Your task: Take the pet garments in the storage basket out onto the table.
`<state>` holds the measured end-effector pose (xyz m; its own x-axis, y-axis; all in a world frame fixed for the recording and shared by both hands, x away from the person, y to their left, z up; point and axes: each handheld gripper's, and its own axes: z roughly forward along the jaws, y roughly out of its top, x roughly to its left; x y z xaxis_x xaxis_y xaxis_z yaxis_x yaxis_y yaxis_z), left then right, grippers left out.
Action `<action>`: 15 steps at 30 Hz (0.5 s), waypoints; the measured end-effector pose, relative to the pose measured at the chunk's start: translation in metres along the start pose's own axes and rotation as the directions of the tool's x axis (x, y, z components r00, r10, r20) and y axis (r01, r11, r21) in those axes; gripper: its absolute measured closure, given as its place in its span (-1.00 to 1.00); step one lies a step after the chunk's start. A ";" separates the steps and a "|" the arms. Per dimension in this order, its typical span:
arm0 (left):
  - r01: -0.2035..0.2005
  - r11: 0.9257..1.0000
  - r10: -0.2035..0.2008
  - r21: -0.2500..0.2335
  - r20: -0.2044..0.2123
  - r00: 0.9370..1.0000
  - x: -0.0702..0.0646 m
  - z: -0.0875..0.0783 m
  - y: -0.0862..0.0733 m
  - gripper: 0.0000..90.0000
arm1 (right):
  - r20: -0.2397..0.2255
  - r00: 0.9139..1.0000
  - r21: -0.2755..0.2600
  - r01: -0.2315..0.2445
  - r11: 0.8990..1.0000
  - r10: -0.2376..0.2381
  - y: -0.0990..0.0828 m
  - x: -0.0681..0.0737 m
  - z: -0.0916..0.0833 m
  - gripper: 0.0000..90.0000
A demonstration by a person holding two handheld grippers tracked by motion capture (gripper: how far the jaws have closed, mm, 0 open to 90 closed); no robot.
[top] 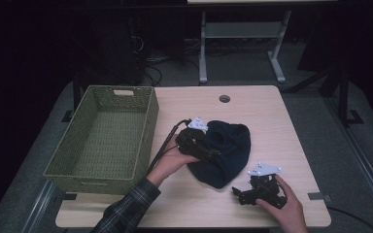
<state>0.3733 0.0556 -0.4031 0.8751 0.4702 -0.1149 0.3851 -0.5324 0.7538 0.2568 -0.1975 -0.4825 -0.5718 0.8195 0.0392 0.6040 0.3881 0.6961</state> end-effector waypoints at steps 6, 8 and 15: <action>0.019 1.000 -0.020 -0.014 -0.016 1.000 -0.005 -0.010 -0.014 -0.70 | 0.000 1.000 -0.001 0.001 1.000 -0.001 0.000 0.000 0.000 -1.00; 0.020 1.000 -0.021 -0.019 -0.019 1.000 -0.008 -0.012 -0.019 -0.70 | 0.000 1.000 -0.001 0.001 1.000 -0.001 0.000 0.000 0.000 -1.00; 0.021 0.999 -0.022 -0.025 -0.038 0.999 -0.018 -0.021 -0.037 -0.70 | -0.001 1.000 -0.001 -0.001 1.000 0.001 0.000 0.000 0.000 -1.00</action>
<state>0.3374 0.0819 -0.4153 0.8546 0.5080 -0.1074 0.3963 -0.5045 0.7671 0.2566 -0.1974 -0.4826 -0.5719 0.8193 0.0402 0.6038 0.3872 0.6968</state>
